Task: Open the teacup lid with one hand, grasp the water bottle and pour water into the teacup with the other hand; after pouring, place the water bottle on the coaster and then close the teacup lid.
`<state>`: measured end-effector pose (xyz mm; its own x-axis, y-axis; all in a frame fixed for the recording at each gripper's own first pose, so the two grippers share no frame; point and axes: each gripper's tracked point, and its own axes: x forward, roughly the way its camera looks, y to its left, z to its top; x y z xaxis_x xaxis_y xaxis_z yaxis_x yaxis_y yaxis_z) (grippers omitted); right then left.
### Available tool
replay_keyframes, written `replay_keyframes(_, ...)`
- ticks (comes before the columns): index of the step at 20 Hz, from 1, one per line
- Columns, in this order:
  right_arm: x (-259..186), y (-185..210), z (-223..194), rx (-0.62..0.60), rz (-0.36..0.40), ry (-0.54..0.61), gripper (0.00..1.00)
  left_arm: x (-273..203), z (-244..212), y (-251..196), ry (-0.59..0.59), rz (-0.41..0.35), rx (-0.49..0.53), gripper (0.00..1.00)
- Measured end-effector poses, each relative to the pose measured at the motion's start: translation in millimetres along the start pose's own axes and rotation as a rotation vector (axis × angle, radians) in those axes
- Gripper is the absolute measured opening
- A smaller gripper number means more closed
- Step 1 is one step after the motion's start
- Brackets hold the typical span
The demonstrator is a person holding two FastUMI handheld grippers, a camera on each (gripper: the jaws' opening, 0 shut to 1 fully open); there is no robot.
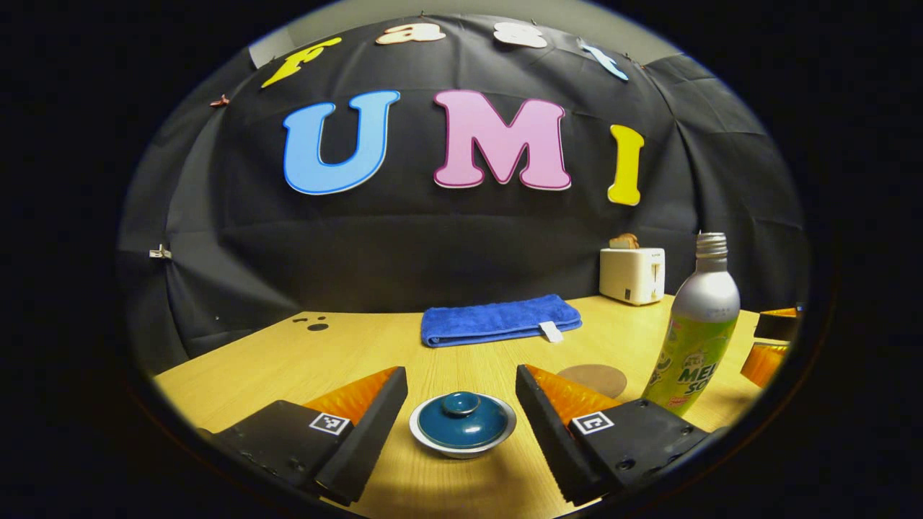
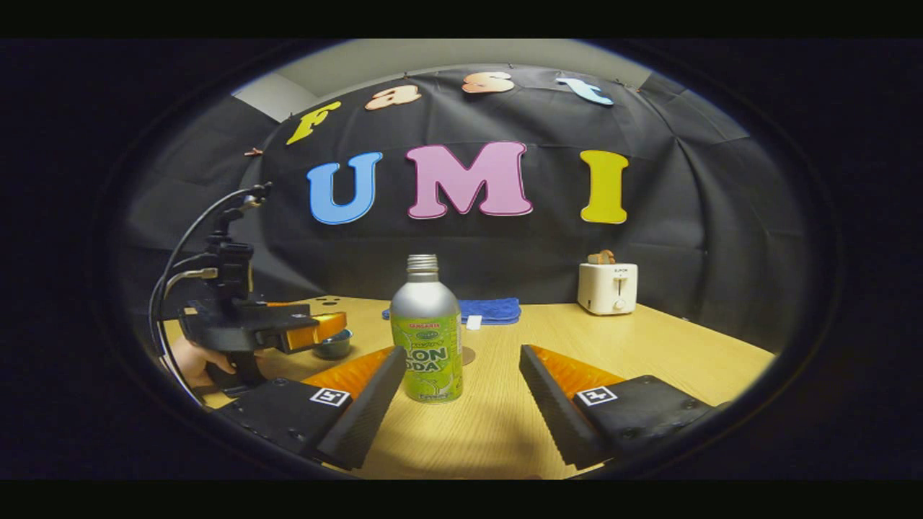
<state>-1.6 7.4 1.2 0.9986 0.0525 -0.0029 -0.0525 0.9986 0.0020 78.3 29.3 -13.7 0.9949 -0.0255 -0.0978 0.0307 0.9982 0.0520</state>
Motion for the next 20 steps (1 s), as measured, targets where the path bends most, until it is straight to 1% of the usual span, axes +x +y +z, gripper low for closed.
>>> replay_keyframes(2,-1,1,0,0.0,0.0,0.0,0.96,8,-5,-4,0.045,-0.018,0.017,0.94)
replay_keyframes(4,-1,0,0,0.0,0.001,0.0,0.98,10,-10,-7,0.071,-0.033,0.031,0.92)
replay_keyframes(6,0,2,-1,0.0,0.007,0.0,0.96,17,-12,-7,0.09,-0.031,0.04,0.85)
replay_keyframes(7,0,2,0,0.001,0.007,0.0,0.96,19,-13,-8,0.099,-0.033,0.042,0.76)
replay_keyframes(9,-1,2,0,0.001,0.007,0.0,0.96,24,-15,-9,0.123,-0.039,0.034,0.66)
replay_keyframes(10,-1,2,0,0.001,0.007,0.0,0.98,26,-16,-8,0.134,-0.039,0.028,0.65)
replay_keyframes(11,-1,3,-1,0.001,0.01,0.0,0.96,29,-17,-8,0.141,-0.038,0.02,0.63)
replay_keyframes(12,-1,3,-1,0.001,0.011,0.0,0.98,30,-18,-6,0.147,-0.035,0.012,0.6)
replay_keyframes(14,0,2,-1,0.001,0.012,0.0,0.98,30,-19,-6,0.151,-0.039,-0.001,0.54)
replay_keyframes(16,0,2,0,0.001,0.012,0.0,0.96,29,-19,-3,0.144,-0.028,-0.008,0.51)
replay_keyframes(18,-1,3,-1,0.001,0.012,0.0,0.96,28,-16,0,0.136,-0.016,-0.02,0.39)
replay_keyframes(19,0,3,-1,0.001,0.012,0.0,0.96,29,-18,-1,0.134,-0.017,-0.023,0.35)
replay_keyframes(20,-1,2,-1,0.001,0.012,0.001,0.98,28,-18,-1,0.133,-0.015,-0.024,0.35)
